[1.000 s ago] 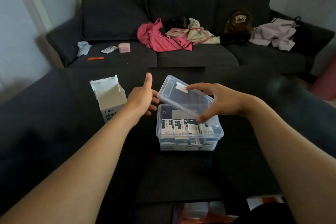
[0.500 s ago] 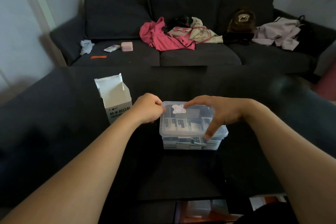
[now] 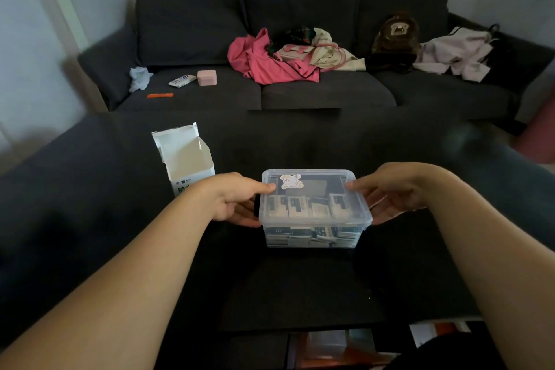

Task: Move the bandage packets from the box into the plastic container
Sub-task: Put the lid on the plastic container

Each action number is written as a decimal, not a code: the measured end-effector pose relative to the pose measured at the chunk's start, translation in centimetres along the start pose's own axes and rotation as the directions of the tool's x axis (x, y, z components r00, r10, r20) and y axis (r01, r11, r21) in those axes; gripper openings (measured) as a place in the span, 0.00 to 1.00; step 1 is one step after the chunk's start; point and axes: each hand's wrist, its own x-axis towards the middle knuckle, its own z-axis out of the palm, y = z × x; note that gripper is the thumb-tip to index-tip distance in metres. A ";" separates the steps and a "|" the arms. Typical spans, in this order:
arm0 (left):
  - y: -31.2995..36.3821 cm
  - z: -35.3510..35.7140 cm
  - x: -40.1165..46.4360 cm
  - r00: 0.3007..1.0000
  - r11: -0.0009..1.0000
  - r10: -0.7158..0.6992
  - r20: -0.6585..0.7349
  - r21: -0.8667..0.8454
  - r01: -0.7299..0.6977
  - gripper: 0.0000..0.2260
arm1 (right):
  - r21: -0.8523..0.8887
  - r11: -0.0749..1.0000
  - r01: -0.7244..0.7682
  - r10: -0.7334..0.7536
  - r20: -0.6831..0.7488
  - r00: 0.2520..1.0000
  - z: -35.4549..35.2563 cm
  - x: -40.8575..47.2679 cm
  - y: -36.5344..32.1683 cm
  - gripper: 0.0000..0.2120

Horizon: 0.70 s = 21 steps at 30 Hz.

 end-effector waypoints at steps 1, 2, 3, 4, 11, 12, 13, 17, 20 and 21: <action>0.2 0.1 -0.2 1.000 1.000 -0.002 0.001 -0.019 0.002 0.19 | 0.006 1.000 -0.011 0.011 -0.003 1.000 0.1 -0.2 0.0 0.25; 0.3 0.1 -0.4 1.000 1.000 0.009 -0.019 -0.021 -0.009 0.18 | -0.005 1.000 -0.013 0.013 -0.026 1.000 0.3 -0.4 -0.3 0.23; 0.4 0.3 -0.6 0.998 1.000 0.028 -0.051 -0.012 -0.028 0.18 | -0.027 1.000 -0.009 0.007 -0.062 0.998 0.4 -0.7 -0.6 0.21; 0.6 0.5 -0.6 0.995 0.999 0.050 -0.091 0.007 -0.050 0.18 | -0.056 0.998 -0.001 -0.004 -0.101 0.995 0.7 -0.9 -0.9 0.19; 0.9 2.4 -1.1 0.917 0.935 0.254 -0.307 0.321 -0.151 0.12 | -0.181 0.983 0.018 -0.066 -0.260 0.963 2.5 -2.2 -2.6 0.12; 0.9 2.7 -1.2 0.896 0.897 0.300 -0.326 0.416 -0.149 0.11 | -0.209 0.978 0.022 -0.082 -0.281 0.956 2.8 -2.2 -2.7 0.11; 1.0 2.9 -1.4 0.875 0.849 0.347 -0.337 0.510 -0.140 0.10 | -0.244 0.969 0.030 -0.107 -0.307 0.946 3.0 -2.3 -2.9 0.11; 1.4 4.4 -2.4 0.843 0.716 0.428 -0.326 0.691 -0.096 0.04 | -0.454 0.888 0.070 -0.281 -0.417 0.865 4.6 -2.6 -3.2 0.06; 1.4 5.3 -2.7 0.827 0.661 0.464 -0.318 0.746 -0.084 0.06 | -0.591 0.804 0.068 -0.396 -0.446 0.802 5.8 -2.8 -3.3 0.08; 1.3 5.4 -2.5 0.824 0.658 0.468 -0.320 0.748 -0.083 0.08 | -0.611 0.789 0.061 -0.405 -0.444 0.799 6.0 -2.8 -3.4 0.09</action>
